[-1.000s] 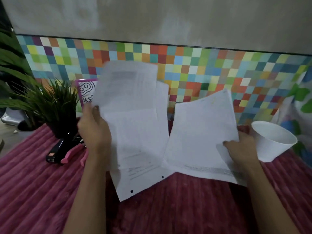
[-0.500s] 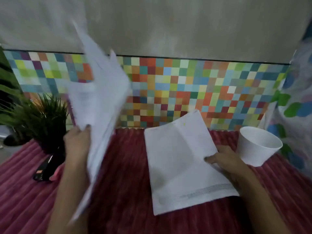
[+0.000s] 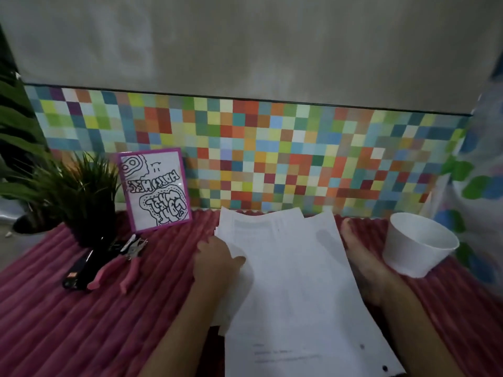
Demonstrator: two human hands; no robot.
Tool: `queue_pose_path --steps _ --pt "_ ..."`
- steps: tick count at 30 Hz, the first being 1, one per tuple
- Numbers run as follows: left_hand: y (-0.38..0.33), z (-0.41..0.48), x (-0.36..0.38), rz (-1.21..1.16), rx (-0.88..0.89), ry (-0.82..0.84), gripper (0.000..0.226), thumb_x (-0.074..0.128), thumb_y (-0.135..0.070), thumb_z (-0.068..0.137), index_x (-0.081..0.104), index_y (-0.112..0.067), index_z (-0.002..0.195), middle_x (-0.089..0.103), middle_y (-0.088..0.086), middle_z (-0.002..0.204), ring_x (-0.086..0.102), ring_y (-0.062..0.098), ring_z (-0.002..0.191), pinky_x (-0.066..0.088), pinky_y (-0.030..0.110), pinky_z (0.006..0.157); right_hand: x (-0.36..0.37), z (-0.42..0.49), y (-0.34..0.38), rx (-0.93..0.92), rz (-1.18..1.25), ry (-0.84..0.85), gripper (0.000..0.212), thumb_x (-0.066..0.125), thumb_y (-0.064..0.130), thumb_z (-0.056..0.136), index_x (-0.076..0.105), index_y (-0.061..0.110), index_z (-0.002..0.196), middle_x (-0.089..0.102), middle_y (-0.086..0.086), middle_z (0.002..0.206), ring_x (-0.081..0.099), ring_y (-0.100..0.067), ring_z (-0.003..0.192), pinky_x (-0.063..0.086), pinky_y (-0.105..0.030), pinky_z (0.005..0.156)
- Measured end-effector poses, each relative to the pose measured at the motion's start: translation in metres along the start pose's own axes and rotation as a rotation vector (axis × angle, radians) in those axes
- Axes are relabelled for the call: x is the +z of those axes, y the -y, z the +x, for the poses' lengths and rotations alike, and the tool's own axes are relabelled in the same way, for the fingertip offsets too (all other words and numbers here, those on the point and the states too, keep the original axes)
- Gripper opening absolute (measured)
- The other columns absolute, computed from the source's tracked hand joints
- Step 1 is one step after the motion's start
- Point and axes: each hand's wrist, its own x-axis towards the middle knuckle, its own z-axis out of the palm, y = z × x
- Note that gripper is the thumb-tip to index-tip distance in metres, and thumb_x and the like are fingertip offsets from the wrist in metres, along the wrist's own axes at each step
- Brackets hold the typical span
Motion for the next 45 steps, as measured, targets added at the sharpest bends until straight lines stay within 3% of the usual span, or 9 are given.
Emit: queue_pose_path --steps 2,5,9,13,17,27,31,40,45 --pt "0.002 0.004 -0.008 -0.366 -0.012 0.117 0.052 0.073 -0.037 0.08 0.058 -0.002 0.115 0.06 0.011 0.121 0.058 0.024 0.106 0.049 0.032 0.088 -0.004 0.004 -0.009 0.033 -0.046 0.107 0.021 0.055 0.036 0.094 0.066 0.018 0.095 0.072 0.008 0.081 0.07 0.0 0.07 0.05 -0.017 0.061" --pt "-0.001 0.0 -0.021 -0.691 -0.024 0.179 0.023 0.072 -0.029 0.083 0.062 -0.011 0.094 0.064 0.003 0.097 0.058 0.015 0.08 0.047 0.024 0.061 -0.006 0.002 -0.019 0.043 -0.13 0.141 0.034 0.07 0.009 0.083 0.066 -0.002 0.115 0.075 -0.011 0.099 0.074 -0.019 0.075 0.056 -0.027 0.058" --pt "-0.016 -0.012 -0.036 -0.953 0.237 -0.123 0.035 0.053 -0.026 0.096 0.05 -0.014 0.129 0.058 0.002 0.128 0.056 0.017 0.117 0.044 0.032 0.1 0.001 -0.009 0.002 -0.236 -0.093 -0.024 0.036 0.063 -0.002 0.087 0.061 0.008 0.122 0.073 -0.002 0.105 0.073 -0.011 0.081 0.057 -0.021 0.061" --pt "-0.039 -0.037 -0.1 -1.065 0.621 -0.389 0.03 0.05 -0.032 0.097 0.044 -0.025 0.126 0.057 -0.011 0.128 0.053 0.008 0.121 0.042 0.04 0.106 0.006 -0.03 0.047 -0.595 -0.039 -0.086 0.033 0.06 0.004 0.091 0.06 0.015 0.123 0.072 0.002 0.112 0.07 -0.016 0.1 0.056 -0.033 0.081" --pt "-0.05 -0.057 -0.132 -1.218 0.787 -0.41 0.024 0.055 -0.03 0.094 0.043 -0.031 0.115 0.058 -0.013 0.119 0.058 0.011 0.114 0.047 0.042 0.099 0.022 -0.049 0.069 -0.754 0.08 -0.164 0.035 0.056 0.01 0.081 0.06 0.019 0.115 0.069 0.016 0.099 0.065 -0.005 0.094 0.051 -0.025 0.078" --pt "-0.023 -0.056 -0.102 -1.223 0.572 -0.355 0.029 0.069 -0.025 0.086 0.054 -0.035 0.109 0.066 -0.022 0.107 0.062 -0.004 0.102 0.05 0.02 0.087 0.029 -0.045 0.044 -0.758 0.064 -0.026 0.031 0.052 0.001 0.077 0.058 0.016 0.104 0.066 0.008 0.094 0.063 -0.011 0.091 0.052 -0.025 0.072" --pt "-0.009 -0.054 -0.073 -1.263 0.472 -0.255 0.029 0.071 -0.013 0.083 0.064 -0.022 0.109 0.073 -0.008 0.105 0.068 0.01 0.1 0.054 0.039 0.093 0.031 -0.042 0.016 -0.641 -0.041 -0.09 0.029 0.053 -0.008 0.082 0.062 0.017 0.095 0.07 0.017 0.079 0.066 0.0 0.076 0.05 -0.014 0.06" --pt "-0.021 -0.048 -0.068 -1.344 0.491 -0.238 0.024 0.069 -0.008 0.085 0.066 -0.023 0.103 0.074 -0.01 0.098 0.07 0.008 0.093 0.056 0.02 0.074 0.034 -0.042 0.012 -0.61 0.025 -0.288 0.031 0.048 -0.009 0.087 0.063 0.016 0.096 0.067 0.016 0.081 0.062 -0.001 0.076 0.048 -0.01 0.06" --pt "-0.005 -0.042 -0.034 -1.286 0.319 -0.09 0.022 0.074 -0.016 0.081 0.067 -0.025 0.099 0.073 -0.01 0.095 0.07 0.005 0.091 0.053 0.013 0.066 0.031 -0.029 -0.036 -0.373 0.075 -0.297 0.034 0.05 -0.01 0.084 0.069 0.017 0.083 0.072 0.004 0.08 0.065 -0.025 0.085 0.051 -0.033 0.07"
